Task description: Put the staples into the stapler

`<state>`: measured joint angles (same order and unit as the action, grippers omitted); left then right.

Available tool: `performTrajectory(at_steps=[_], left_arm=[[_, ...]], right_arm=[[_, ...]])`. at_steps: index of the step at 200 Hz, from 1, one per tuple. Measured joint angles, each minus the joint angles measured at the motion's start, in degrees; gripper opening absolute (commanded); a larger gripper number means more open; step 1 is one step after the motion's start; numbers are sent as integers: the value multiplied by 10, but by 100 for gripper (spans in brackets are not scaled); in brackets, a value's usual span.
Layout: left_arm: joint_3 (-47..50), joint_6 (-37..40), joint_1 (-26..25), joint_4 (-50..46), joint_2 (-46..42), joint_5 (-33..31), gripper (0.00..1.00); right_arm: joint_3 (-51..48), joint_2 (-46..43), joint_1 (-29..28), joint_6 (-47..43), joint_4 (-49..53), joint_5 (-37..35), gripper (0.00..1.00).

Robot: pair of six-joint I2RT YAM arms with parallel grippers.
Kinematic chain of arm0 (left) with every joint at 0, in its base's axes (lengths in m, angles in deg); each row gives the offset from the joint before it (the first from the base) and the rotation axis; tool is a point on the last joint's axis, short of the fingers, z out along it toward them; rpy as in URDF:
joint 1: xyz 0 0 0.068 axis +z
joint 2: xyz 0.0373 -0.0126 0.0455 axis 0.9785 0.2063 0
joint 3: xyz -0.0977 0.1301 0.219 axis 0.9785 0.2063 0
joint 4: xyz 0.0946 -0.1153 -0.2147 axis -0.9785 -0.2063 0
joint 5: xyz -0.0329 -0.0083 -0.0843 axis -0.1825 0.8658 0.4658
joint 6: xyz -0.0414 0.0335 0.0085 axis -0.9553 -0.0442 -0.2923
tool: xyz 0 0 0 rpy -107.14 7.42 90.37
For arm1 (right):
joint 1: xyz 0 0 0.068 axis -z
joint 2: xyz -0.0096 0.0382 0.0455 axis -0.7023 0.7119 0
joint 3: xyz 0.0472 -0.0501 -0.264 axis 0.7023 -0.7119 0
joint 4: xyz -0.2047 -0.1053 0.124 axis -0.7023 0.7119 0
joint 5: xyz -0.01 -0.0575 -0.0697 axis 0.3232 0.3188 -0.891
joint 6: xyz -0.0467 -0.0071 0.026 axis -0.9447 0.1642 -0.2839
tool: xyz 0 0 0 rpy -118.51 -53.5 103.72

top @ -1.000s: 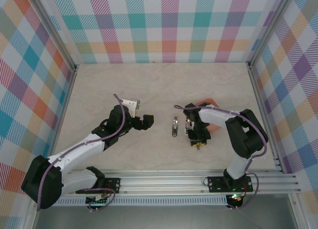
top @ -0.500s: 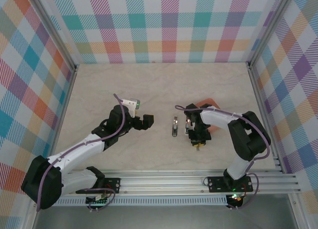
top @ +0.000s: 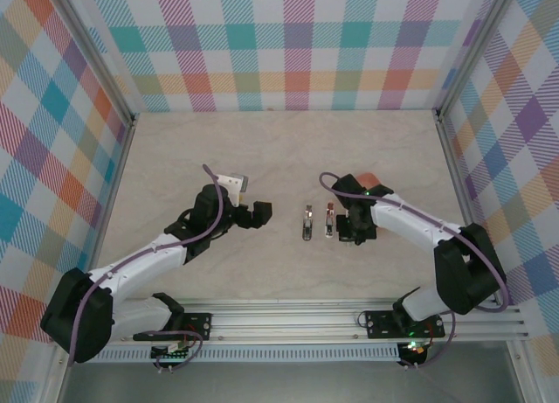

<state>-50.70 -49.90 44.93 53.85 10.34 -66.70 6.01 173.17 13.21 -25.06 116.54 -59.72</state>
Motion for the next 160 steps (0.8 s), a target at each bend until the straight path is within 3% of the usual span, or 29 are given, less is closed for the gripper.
performTrajectory(at_steps=[75, 160], left_arm=[[0, 0, 0, 14, 9, 0, 100], [62, 11, 0, 59, 45, 2, 100]], right_arm=[[19, 4, -3, 4, -61, -30, 17], [55, 74, -48, 15, -110, -54, 17]])
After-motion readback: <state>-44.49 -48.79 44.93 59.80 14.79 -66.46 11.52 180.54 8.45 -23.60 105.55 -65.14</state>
